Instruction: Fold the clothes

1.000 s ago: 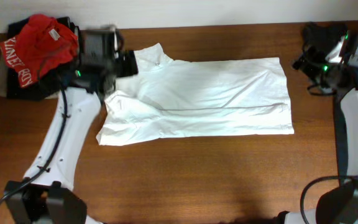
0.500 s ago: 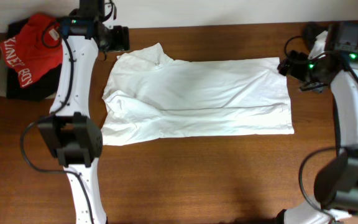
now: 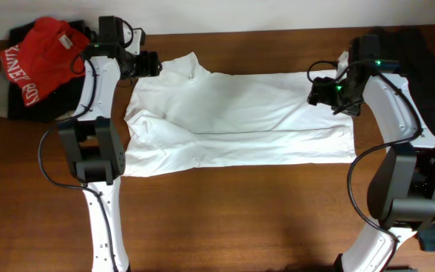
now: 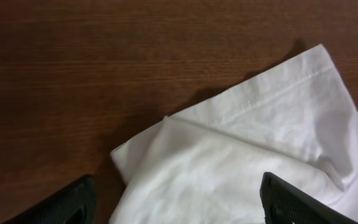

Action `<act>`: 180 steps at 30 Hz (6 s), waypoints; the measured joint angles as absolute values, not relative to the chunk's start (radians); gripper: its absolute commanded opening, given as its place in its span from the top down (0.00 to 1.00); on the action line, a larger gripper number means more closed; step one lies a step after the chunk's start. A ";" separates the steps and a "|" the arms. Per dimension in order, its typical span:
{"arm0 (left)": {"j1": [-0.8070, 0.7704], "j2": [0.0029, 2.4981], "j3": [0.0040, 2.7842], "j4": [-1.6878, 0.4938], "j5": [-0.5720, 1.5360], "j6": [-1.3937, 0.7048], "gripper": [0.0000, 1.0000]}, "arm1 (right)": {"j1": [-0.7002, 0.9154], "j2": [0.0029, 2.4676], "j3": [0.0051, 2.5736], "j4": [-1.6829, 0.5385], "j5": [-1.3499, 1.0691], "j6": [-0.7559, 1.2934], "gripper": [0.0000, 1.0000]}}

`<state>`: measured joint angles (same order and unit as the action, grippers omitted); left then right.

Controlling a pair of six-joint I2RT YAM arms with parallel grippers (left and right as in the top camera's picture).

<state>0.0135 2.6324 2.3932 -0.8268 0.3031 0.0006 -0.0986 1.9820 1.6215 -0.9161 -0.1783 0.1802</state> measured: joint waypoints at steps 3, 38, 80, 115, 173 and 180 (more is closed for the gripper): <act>0.009 2.654 2.394 -0.821 0.299 0.001 0.16 | -0.095 1.982 1.621 -0.915 -0.161 0.187 0.16; 0.010 2.695 2.414 -0.769 0.281 0.012 0.89 | -0.102 2.130 1.671 -0.438 -0.060 0.200 0.15; 0.009 2.695 2.413 -0.771 0.271 0.012 0.90 | -0.133 2.407 1.835 -0.383 0.065 0.210 0.51; 0.005 2.724 2.727 -1.178 0.252 0.011 0.99 | -0.196 2.367 1.845 -0.570 0.081 0.354 0.96; 0.020 2.478 2.382 -1.686 0.218 0.011 0.99 | -0.197 2.098 1.845 -1.230 0.086 0.367 0.96; 0.020 2.479 2.234 -1.683 0.183 0.011 0.99 | -0.197 2.098 1.845 -1.252 0.085 0.343 0.96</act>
